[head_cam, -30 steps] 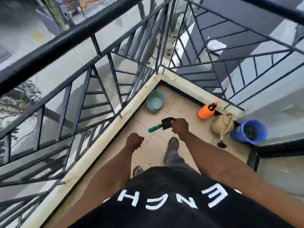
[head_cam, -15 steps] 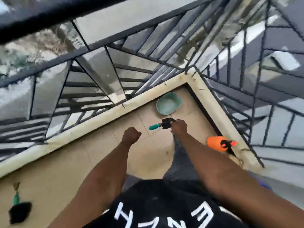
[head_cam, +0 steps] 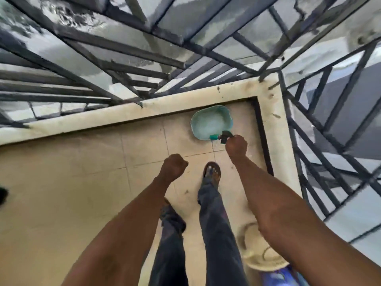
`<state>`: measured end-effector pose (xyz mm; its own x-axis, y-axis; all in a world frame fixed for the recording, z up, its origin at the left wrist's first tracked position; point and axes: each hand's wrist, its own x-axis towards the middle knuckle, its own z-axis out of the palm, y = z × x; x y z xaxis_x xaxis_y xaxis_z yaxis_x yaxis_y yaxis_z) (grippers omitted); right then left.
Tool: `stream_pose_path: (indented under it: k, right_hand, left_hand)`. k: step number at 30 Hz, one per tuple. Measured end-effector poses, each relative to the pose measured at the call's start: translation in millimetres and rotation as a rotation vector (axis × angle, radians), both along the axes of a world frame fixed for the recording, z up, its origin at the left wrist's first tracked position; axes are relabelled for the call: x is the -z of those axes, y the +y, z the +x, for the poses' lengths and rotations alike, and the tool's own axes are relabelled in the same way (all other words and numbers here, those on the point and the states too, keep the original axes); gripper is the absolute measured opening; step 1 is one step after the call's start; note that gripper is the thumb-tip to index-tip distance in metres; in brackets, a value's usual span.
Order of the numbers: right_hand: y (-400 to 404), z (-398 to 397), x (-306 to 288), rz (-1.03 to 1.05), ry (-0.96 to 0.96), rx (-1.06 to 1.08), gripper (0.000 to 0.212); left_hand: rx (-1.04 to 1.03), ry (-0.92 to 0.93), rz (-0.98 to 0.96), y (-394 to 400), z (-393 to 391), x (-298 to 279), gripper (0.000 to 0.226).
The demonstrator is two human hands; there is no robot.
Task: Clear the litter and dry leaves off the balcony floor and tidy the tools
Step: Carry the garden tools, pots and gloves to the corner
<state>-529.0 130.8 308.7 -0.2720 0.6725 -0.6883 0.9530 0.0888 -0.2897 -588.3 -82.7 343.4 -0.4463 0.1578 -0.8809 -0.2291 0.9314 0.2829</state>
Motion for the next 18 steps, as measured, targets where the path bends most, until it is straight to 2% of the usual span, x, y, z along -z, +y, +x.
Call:
stream_pose_path:
  k: [5, 9, 14, 18]
  right_hand:
    - [14.9, -29.5, 76.2, -0.017, 0.022, -0.021, 0.032]
    - [23.1, -35.5, 98.1, 0.009, 0.032, -0.005, 0.027]
    - [21.4, -13.7, 73.4, 0.044, 0.032, -0.120, 0.025]
    - [1.7, 5.2, 25.1, -0.012, 0.068, -0.222, 0.025]
  left_hand:
    - [-0.008, 0.104, 0.013, 8.5, 6.3, 64.4, 0.033]
    - [0.036, 0.100, -0.015, 22.9, 1.1, 81.8, 0.035]
    - [-0.008, 0.099, -0.017, 29.7, 0.5, 69.7, 0.033]
    - [-0.023, 0.076, -0.024, 38.1, 1.9, 24.9, 0.036]
